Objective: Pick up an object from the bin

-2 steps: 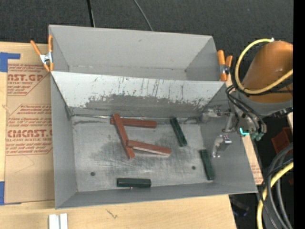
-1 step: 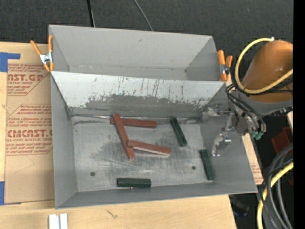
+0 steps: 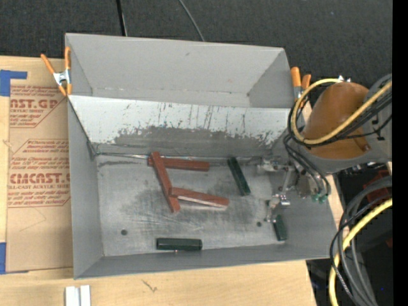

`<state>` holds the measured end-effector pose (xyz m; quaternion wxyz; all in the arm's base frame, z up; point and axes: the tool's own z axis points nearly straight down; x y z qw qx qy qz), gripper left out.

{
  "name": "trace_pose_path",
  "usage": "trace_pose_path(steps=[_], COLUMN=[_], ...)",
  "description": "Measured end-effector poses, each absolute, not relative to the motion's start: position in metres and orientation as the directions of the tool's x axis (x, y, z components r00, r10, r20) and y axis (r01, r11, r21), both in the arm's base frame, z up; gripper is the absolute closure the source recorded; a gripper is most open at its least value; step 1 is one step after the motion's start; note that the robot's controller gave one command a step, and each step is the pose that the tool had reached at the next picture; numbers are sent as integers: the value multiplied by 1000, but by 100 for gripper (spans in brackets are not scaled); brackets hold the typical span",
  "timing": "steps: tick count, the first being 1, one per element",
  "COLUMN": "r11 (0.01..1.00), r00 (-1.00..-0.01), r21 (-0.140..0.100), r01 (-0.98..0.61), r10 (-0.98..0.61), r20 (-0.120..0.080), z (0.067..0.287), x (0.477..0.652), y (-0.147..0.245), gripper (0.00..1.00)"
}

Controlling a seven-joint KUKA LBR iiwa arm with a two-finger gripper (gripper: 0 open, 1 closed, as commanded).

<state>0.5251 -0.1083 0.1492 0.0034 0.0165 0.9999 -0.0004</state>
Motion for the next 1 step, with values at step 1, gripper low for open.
trace_pose_path(steps=[1], r11=[998], r00=[-998], r21=[1], r01=[62], r10=[62], r20=[5], z=[73], x=[541], y=[11], gripper=[100])
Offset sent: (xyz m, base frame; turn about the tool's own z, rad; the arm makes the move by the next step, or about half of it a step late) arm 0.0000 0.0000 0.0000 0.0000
